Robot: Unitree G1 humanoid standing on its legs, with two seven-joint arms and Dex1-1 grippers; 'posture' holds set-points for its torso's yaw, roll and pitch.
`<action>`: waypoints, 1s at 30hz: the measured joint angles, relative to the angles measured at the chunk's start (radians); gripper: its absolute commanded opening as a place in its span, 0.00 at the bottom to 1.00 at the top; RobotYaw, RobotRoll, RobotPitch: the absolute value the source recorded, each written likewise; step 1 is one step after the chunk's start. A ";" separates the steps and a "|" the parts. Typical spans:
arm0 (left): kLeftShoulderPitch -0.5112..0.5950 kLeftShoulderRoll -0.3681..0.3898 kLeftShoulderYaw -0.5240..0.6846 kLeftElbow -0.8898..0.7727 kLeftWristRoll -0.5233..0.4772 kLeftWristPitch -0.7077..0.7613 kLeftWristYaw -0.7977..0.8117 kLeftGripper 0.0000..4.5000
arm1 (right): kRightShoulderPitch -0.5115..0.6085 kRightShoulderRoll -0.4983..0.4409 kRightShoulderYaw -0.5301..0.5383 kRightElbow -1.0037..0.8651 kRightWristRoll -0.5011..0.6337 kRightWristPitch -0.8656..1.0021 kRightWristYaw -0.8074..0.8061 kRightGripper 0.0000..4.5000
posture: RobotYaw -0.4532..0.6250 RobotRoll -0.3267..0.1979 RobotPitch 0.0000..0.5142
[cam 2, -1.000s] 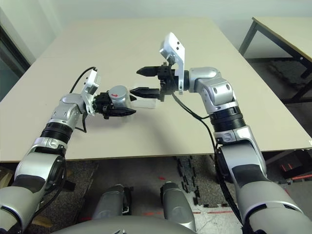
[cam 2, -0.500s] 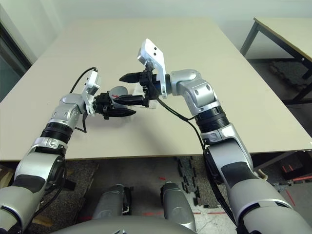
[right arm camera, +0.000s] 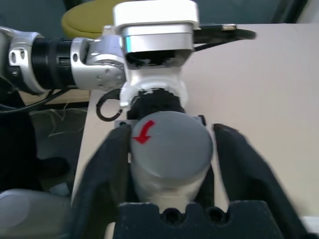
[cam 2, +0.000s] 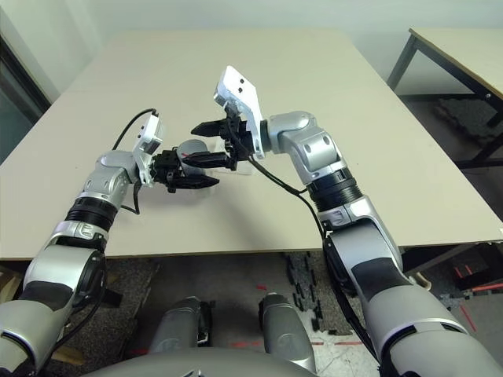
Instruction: Pour the medicine from the bottle into the box.
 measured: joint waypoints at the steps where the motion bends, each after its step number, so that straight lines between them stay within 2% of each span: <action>1: 0.000 0.000 0.000 0.000 0.000 0.000 0.000 0.56 | 0.000 0.000 0.000 0.000 0.001 0.000 0.001 0.57 | 0.31 0.62 0.05; 6: 0.000 0.000 0.000 0.000 0.000 -0.001 -0.001 0.56 | 0.001 0.002 -0.009 -0.001 0.022 0.021 -0.002 0.57 | 0.32 0.62 0.05; 11: -0.002 -0.001 0.000 0.000 0.000 -0.004 -0.003 0.56 | 0.001 0.019 -0.083 -0.007 0.089 0.073 -0.030 0.57 | 0.31 0.62 0.06; 19: -0.002 -0.001 0.000 0.001 0.000 -0.004 -0.005 0.56 | 0.001 -0.002 -0.107 -0.004 0.091 0.062 -0.065 0.57 | 0.32 0.62 0.05; 24: -0.002 0.001 0.000 0.002 0.000 -0.007 -0.004 0.56 | 0.015 -0.072 -0.117 0.090 0.001 -0.072 -0.171 0.57 | 0.32 0.62 0.05; 30: 0.002 0.001 0.000 0.001 0.000 -0.007 -0.003 0.56 | 0.090 -0.113 -0.165 0.236 -0.084 -0.171 -0.327 0.57 | 0.31 0.62 0.06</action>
